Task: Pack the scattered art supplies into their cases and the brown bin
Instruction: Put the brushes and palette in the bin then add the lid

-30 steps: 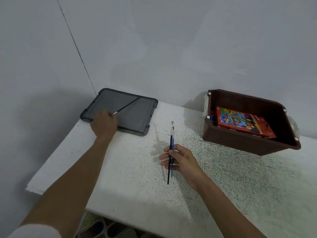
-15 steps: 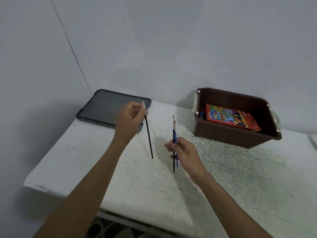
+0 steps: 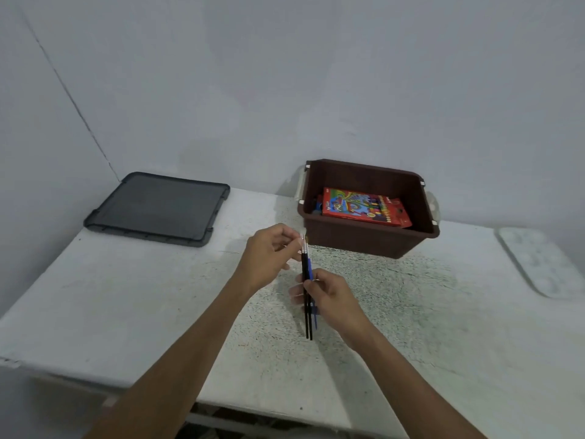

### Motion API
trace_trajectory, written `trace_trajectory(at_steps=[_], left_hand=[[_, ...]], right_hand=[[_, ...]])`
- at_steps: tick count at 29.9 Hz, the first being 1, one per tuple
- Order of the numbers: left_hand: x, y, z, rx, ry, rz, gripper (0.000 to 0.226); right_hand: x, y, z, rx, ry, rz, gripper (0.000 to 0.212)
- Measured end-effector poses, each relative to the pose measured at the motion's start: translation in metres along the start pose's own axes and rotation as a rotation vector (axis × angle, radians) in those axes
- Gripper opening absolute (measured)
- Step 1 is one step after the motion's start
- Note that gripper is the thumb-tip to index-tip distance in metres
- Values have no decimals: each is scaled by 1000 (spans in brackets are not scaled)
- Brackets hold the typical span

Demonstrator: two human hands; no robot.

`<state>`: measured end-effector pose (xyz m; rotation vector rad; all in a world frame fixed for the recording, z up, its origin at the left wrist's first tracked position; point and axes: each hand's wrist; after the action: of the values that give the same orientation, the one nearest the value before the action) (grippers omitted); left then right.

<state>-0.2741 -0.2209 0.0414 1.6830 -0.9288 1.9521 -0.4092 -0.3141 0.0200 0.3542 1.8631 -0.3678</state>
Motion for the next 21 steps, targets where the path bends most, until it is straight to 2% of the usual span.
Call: trace_trajectory(at_steps=[8, 15, 18, 21], left_hand=[[13, 46, 5, -100, -120, -122, 16], [18, 73, 14, -174, -148, -156, 17], [20, 83, 18, -213, -133, -147, 19], [22, 90, 24, -211, -123, -151, 20]], right_hand=[[5, -51, -20, -83, 3, 130, 22], [10, -86, -27, -203, 59, 264, 26], [8, -100, -27, -274, 62, 243, 26], [3, -113, -23, -261, 46, 121, 24]])
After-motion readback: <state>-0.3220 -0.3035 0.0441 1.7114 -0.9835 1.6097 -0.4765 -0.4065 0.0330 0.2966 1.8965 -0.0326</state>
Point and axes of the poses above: each hand's wrist, its own z-axis towards the middle knuckle, its own y-axis out of the palm, x = y × z, and after that the axes turned 1 degree about -x, right-handed
